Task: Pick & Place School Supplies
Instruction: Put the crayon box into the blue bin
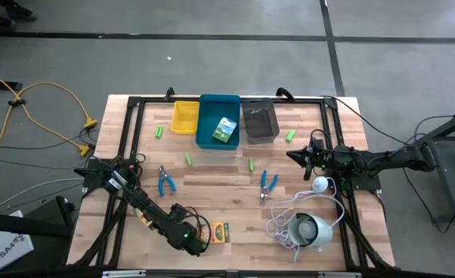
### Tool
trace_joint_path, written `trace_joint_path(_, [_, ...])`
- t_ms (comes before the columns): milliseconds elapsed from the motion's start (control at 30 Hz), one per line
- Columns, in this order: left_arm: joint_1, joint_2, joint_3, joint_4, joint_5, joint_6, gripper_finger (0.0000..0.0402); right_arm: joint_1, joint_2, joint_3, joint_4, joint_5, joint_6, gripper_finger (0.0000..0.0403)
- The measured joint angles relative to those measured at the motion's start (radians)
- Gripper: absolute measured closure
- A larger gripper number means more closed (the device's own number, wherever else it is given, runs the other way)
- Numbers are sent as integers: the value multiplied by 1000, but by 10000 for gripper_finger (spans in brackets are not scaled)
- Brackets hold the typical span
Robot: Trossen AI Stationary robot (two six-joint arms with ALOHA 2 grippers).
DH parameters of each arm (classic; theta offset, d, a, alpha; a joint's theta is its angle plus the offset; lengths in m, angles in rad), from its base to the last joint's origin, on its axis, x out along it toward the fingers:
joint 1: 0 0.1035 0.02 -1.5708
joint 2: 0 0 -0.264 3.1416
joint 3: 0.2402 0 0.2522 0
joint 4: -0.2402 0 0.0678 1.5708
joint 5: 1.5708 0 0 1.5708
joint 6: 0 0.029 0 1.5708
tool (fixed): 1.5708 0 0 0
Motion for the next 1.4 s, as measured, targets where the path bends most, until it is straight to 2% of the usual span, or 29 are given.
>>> trace_joint_path(1400, [-23, 3, 3, -93, -49, -31, 318, 0, 0, 0, 0, 0, 0, 400])
